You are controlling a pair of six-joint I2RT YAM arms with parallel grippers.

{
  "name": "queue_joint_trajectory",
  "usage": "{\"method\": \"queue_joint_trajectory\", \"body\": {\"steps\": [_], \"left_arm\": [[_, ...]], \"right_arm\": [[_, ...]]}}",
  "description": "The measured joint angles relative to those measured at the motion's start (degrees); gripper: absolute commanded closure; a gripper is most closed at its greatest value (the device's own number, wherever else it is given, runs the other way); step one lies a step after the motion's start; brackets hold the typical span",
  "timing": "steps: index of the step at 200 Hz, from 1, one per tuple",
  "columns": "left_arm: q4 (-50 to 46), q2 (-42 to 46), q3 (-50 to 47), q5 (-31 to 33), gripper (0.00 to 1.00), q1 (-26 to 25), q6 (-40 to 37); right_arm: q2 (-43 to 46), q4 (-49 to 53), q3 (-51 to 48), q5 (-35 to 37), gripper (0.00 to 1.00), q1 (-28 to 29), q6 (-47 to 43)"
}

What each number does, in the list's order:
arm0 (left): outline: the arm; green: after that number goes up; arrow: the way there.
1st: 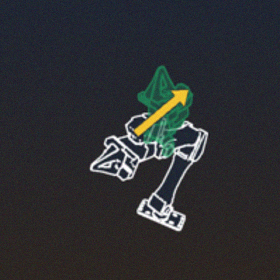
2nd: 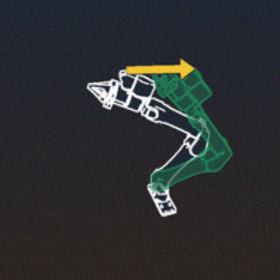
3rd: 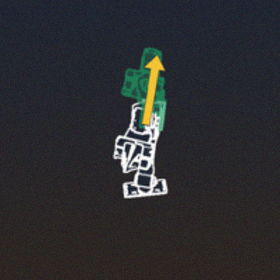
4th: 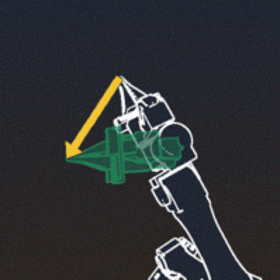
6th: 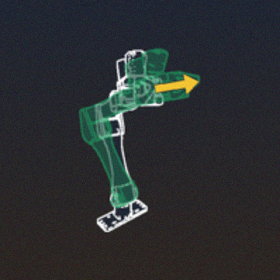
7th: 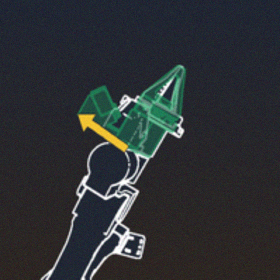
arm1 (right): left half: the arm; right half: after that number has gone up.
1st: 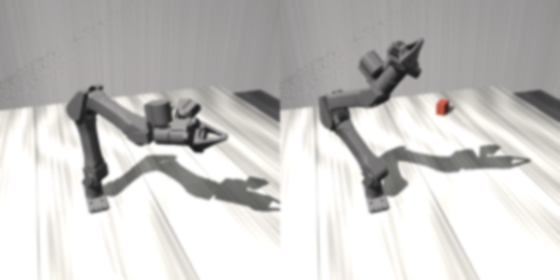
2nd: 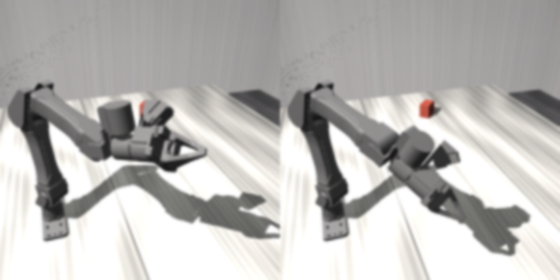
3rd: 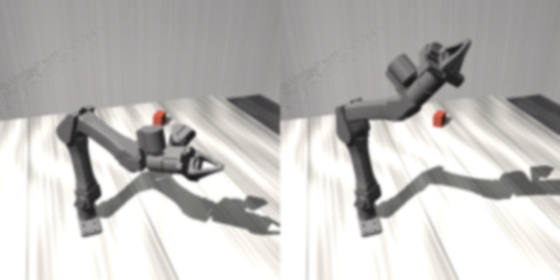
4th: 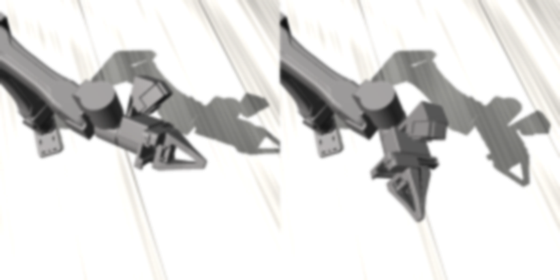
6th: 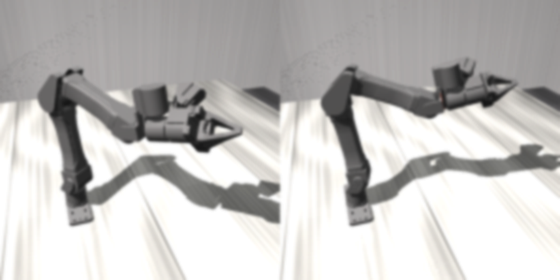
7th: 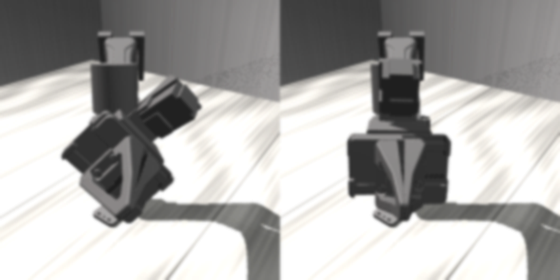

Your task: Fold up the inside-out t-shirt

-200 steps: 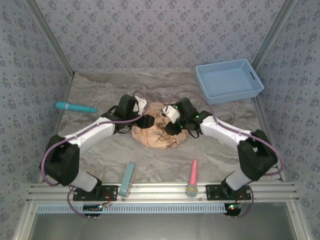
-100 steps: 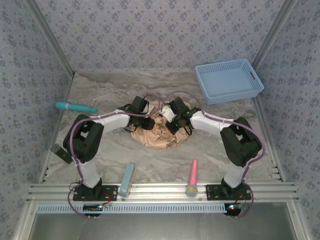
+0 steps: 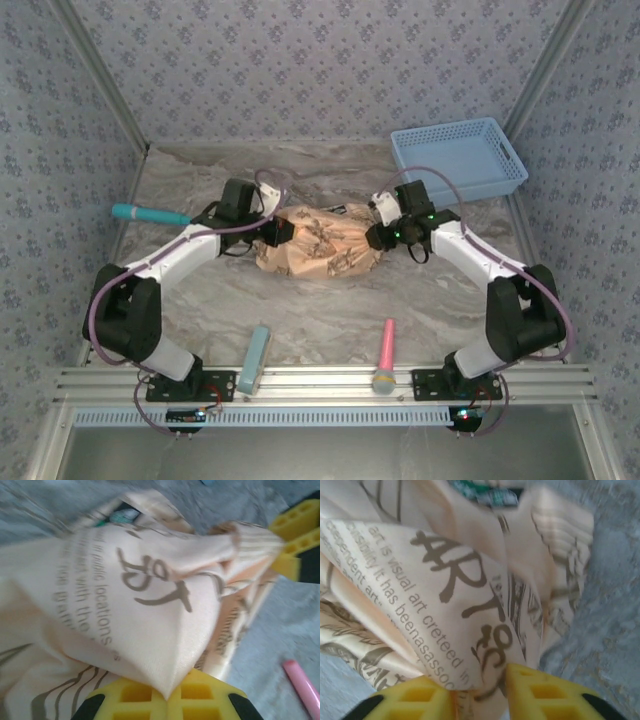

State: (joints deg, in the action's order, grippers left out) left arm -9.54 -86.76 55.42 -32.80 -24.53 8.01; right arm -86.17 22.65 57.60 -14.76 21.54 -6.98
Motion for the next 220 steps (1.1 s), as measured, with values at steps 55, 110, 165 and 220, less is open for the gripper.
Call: {"method": "queue_joint_trajectory", "body": {"steps": [55, 110, 165, 220], "left_arm": [[8.4, 0.0, -10.8, -5.6, 1.0, -1.4, 5.7], [11.9, 0.0, -10.8, -9.7, 1.0, -0.9, 7.5], [11.6, 0.0, -10.1, -14.0, 1.0, -0.5, 7.5], [5.8, -0.1, -3.3, -15.2, 0.94, 5.5, 4.8]], "right_arm": [[7.8, -1.1, -1.2, 4.4, 0.56, 12.9, -6.7], [-1.3, -10.3, -3.0, 6.7, 0.54, 21.5, -30.7], [-11.4, -13.8, -0.6, 9.7, 1.0, 16.1, -44.4], [0.0, -7.1, 4.3, -3.9, 1.0, 7.0, -46.1]]}}
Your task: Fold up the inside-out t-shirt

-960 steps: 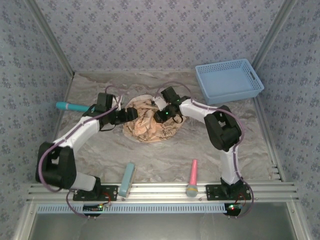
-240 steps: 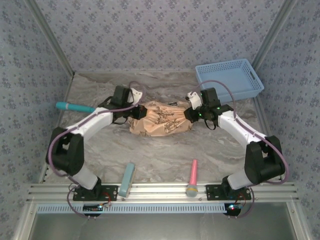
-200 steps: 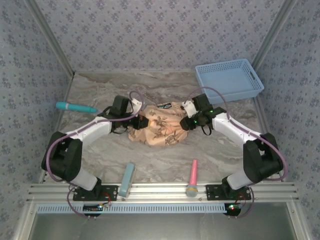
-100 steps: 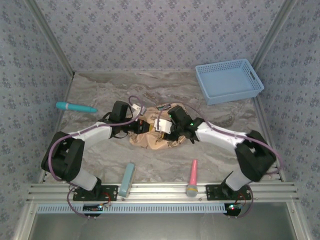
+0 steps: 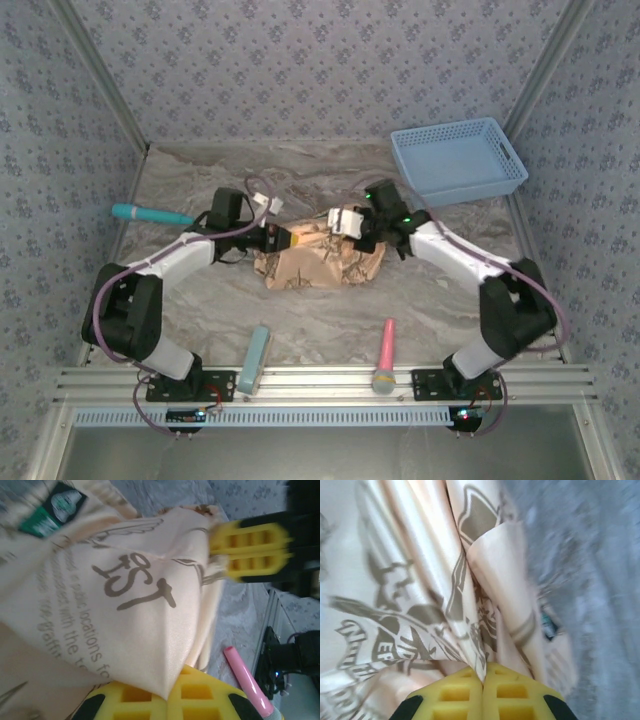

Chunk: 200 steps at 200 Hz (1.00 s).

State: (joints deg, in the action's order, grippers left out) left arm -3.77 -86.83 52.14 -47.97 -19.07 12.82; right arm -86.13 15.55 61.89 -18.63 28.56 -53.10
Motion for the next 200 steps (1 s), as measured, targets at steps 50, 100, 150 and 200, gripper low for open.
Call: {"method": "queue_joint_trajectory", "body": {"steps": [50, 100, 150, 200], "left_arm": [[1.0, -0.7, 3.1, 6.4, 0.5, 0.7, -0.1], [-0.3, -2.2, -3.2, 7.6, 0.49, 0.0, 5.1], [-7.0, -2.1, 0.3, 10.6, 0.46, -8.2, 6.5], [-8.4, -8.0, 4.3, 18.4, 0.45, -12.5, 12.3]], "right_arm": [[15.1, -4.4, -6.1, -8.0, 0.99, -2.8, 3.2], [6.2, 4.4, -16.2, -5.8, 0.6, 11.3, 0.3], [7.6, 8.6, -10.7, -7.0, 0.52, 4.0, -0.1], [3.3, 1.8, -9.9, -4.2, 0.5, 5.1, -0.1]]}}
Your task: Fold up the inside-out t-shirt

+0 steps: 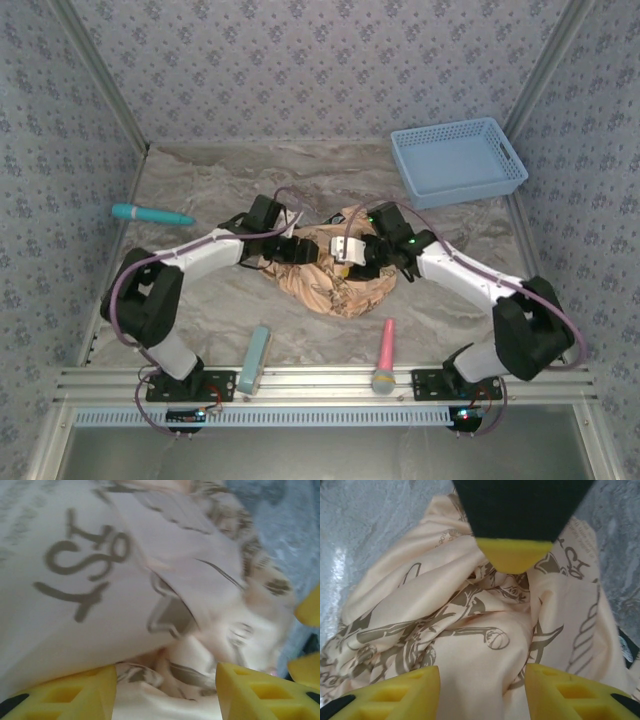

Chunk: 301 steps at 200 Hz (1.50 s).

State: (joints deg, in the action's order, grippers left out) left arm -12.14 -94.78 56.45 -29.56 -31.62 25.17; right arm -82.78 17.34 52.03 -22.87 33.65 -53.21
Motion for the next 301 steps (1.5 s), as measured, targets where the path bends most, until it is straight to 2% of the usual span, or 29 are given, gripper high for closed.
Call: {"method": "queue_joint_trajectory", "body": {"steps": [11, 29, 33, 43, 52, 57, 63, 78, 103, 126, 146, 160, 184, 190, 198, 213, 218, 233, 248, 272, 301], "left_arm": [[-0.3, -1.7, 0.3, 1.4, 0.47, 0.2, 1.0], [-1.4, -4.1, 1.4, 2.9, 0.51, 0.2, 1.9], [-1.6, -4.5, 1.6, 3.1, 0.53, 0.2, 2.1], [-1.9, -4.9, 1.9, 3.6, 0.58, 0.2, 2.3], [-2.0, -4.9, 2.1, 3.9, 0.69, 0.2, 2.5], [-2.1, -4.9, 2.2, 4.1, 0.77, 0.2, 2.3], [-2.1, -4.9, 2.3, 4.3, 0.81, 0.2, 2.6], [-2.4, -4.8, 2.3, 4.6, 1.0, 0.4, 1.5], [-5.0, -1.4, 2.5, 5.4, 1.0, 2.5, -2.5], [-5.9, 7.3, 2.5, 5.1, 1.0, 8.3, -7.1], [-5.4, 13.1, 2.7, 4.4, 1.0, 12.7, -9.7], [-4.3, 13.7, 2.6, 3.2, 0.99, 13.9, -9.9], [0.0, 11.5, -1.1, 0.1, 0.67, 12.9, -8.0], [0.7, 10.9, -2.2, -0.5, 0.61, 12.0, -7.8], [0.9, 10.1, -3.1, -0.9, 0.57, 10.1, -7.4], [1.4, 8.6, -3.2, -2.0, 0.55, 5.6, -7.8], [1.4, 8.2, -2.8, -2.3, 0.54, 4.0, -8.0], [1.4, 6.3, -0.5, -3.7, 0.54, 0.0, -8.2], [1.4, 3.7, 2.7, -4.5, 0.53, -2.6, -8.3], [1.4, -0.1, 6.3, -4.5, 0.52, -4.9, -8.2], [-0.2, -5.3, 9.2, -2.4, 0.49, -6.2, -9.2]], "right_arm": [[-2.5, -1.4, 0.0, 0.8, 0.52, 0.7, 0.2], [-6.3, -2.6, 0.7, 2.1, 0.62, 1.8, 0.8], [-7.1, -2.8, 0.9, 2.6, 0.68, 2.0, 0.6], [-8.4, -3.3, 1.3, 3.5, 0.91, 2.4, 1.1], [-8.9, -3.7, 1.5, 4.2, 1.0, 2.6, 1.3], [-8.9, -3.9, 1.5, 4.5, 1.0, 2.7, 1.4], [-8.7, -4.1, 1.6, 4.7, 1.0, 2.7, 1.6], [-7.5, -4.6, 1.6, 4.1, 1.0, 2.4, 1.9], [-1.7, -4.8, 2.4, -0.7, 1.0, 0.4, 3.9], [5.5, -5.8, 4.9, -6.8, 1.0, -4.5, 7.0], [11.8, -7.0, 5.3, -8.6, 1.0, -8.9, 8.5], [15.4, -7.4, 3.3, -9.4, 0.99, -11.3, 8.9], [15.4, -7.9, -4.3, -5.6, 0.91, -12.6, 11.6], [14.2, -7.5, -5.9, -3.9, 0.9, -12.6, 12.9], [11.2, -6.6, -7.5, -1.2, 0.82, -12.8, 14.2], [6.8, -4.0, -9.7, 4.4, 0.78, -13.0, 16.6], [6.5, -3.0, -10.2, 6.2, 0.73, -12.9, 16.9], [8.5, -2.2, -11.3, 9.6, 0.49, -12.0, 17.5], [15.0, -3.4, -12.0, 10.0, 0.4, -10.8, 16.3], [22.9, -4.9, -10.1, 4.6, 0.39, -9.6, 10.3], [17.1, -3.1, -3.5, -1.0, 0.37, -7.6, 4.3]]}}
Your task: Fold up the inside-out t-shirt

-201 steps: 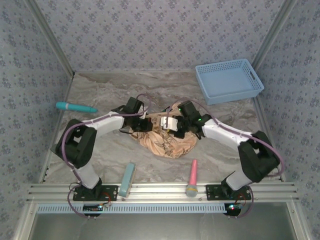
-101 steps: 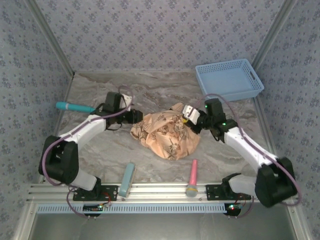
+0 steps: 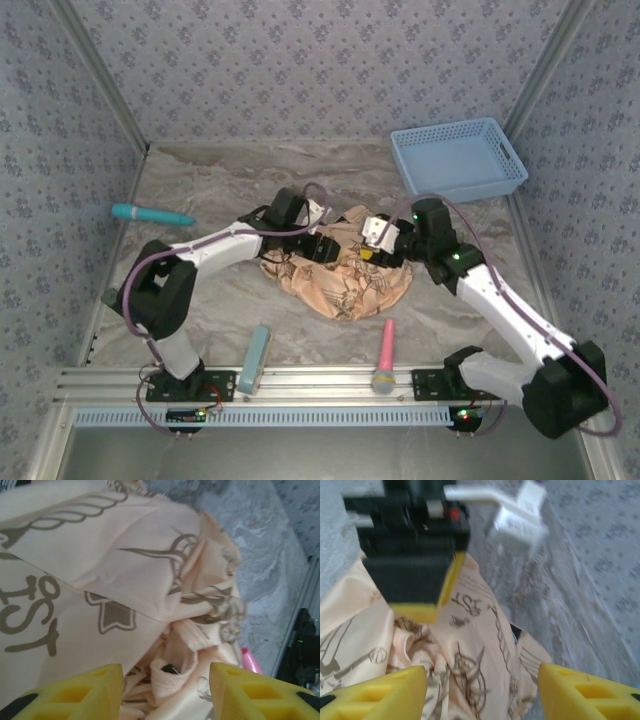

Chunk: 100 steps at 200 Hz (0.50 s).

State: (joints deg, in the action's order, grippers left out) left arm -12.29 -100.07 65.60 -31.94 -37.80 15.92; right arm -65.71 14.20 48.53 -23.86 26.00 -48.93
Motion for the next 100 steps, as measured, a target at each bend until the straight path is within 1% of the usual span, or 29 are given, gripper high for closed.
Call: {"method": "queue_joint_trajectory", "body": {"steps": [22, 34, 52, 59, 63, 66, 67, 68, 79, 82, 87, 94, 100], "left_arm": [[-2.2, -4.8, 3.3, 2.5, 0.43, -0.1, -1.6], [-3.0, -7.1, 4.9, 3.8, 0.43, -0.1, -2.3], [-3.9, -9.7, 7.0, 7.0, 0.43, -0.1, -2.7], [-4.0, -10.7, 7.8, 8.7, 0.45, -0.1, -2.7], [-4.0, -11.0, 8.0, 9.4, 0.48, -0.1, -2.7], [-4.0, -11.4, 8.1, 10.1, 0.53, -0.1, -2.7], [-4.0, -11.4, 8.2, 10.3, 0.53, -0.1, -2.6], [-4.0, -11.5, 8.2, 10.4, 0.58, -0.1, -2.5], [-4.1, -12.2, 8.5, 12.0, 0.8, -0.1, -2.8], [-4.1, -12.3, 8.6, 12.4, 0.85, -0.1, -2.5], [-4.3, -12.6, 8.9, 12.5, 0.93, 0.0, -2.8], [-4.5, -12.9, 9.4, 12.7, 1.0, 0.3, -2.9], [-4.7, -13.0, 9.8, 12.6, 1.0, 0.5, -3.3]], "right_arm": [[-8.3, 0.4, 1.0, -0.1, 0.37, 2.6, -2.5], [-11.6, 0.9, 0.8, 0.2, 0.39, 3.3, -3.4], [-14.7, 1.2, 0.5, 1.9, 0.51, 3.5, -5.0], [-15.4, 1.4, 0.4, 3.2, 0.62, 3.7, -6.0], [-15.6, 1.4, 0.3, 4.1, 0.69, 3.8, -6.3], [-15.7, 1.4, 0.2, 4.5, 0.75, 3.8, -6.8], [-15.7, 1.4, 0.2, 4.7, 0.77, 3.9, -7.2], [-15.7, 1.4, 0.2, 4.9, 0.79, 3.9, -7.3], [-15.5, 1.5, -0.2, 6.0, 0.98, 4.2, -7.9], [-15.2, 1.4, -0.2, 6.2, 1.0, 4.2, -8.3], [-14.9, 1.4, -0.3, 6.1, 1.0, 4.3, -8.4], [-13.8, 1.4, -0.6, 6.1, 1.0, 4.3, -8.9], [-12.5, 1.4, -0.9, 5.9, 1.0, 4.3, -9.1]]}}
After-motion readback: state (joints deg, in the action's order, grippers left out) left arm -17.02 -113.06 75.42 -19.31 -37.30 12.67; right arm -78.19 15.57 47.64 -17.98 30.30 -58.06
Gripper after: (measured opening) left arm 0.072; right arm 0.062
